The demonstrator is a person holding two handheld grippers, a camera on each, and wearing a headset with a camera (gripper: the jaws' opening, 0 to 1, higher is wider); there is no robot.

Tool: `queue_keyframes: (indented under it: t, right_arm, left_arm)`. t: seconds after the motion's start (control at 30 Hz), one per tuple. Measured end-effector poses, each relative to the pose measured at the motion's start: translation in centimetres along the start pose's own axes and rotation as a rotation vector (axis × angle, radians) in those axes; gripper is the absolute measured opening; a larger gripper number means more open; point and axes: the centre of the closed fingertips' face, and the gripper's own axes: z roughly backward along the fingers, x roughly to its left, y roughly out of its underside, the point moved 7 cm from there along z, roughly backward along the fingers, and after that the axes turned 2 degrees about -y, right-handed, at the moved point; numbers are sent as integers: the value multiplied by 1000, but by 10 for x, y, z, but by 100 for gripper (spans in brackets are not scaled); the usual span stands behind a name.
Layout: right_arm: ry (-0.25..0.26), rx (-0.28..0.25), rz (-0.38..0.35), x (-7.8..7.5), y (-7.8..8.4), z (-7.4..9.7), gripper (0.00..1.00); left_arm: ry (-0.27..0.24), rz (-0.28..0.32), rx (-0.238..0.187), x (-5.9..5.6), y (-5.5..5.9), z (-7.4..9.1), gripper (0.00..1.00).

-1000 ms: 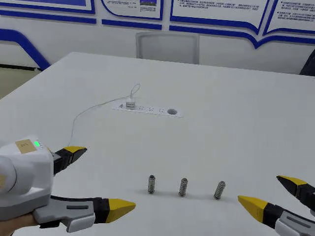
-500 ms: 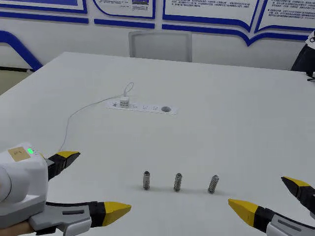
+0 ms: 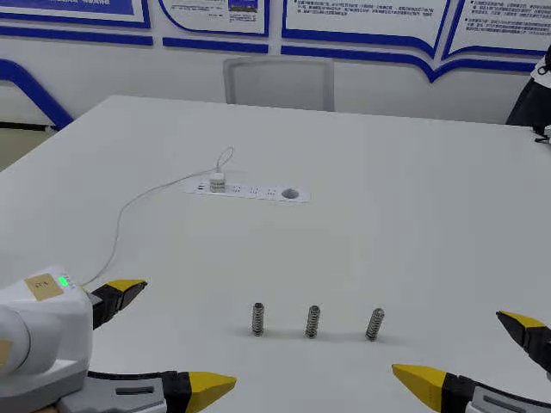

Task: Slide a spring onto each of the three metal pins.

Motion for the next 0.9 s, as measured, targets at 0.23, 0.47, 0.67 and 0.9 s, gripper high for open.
queue_keyframes:
  t: [0.23,0.47,0.67,0.9]
  right_arm:
    - [13,15,-13,-1,3,1,99]
    - [10,18,-31,0,3,0,99]
    - [22,14,-56,-4,2,4,98]
    - [31,22,-71,-4,5,6,98]
  left_arm:
    - [4,-1,-1,1,0,-1,100]
    - [4,-6,17,2,4,0,100]
    - [-1,0,15,4,5,0,100]
    - [-7,4,14,4,6,0,100]
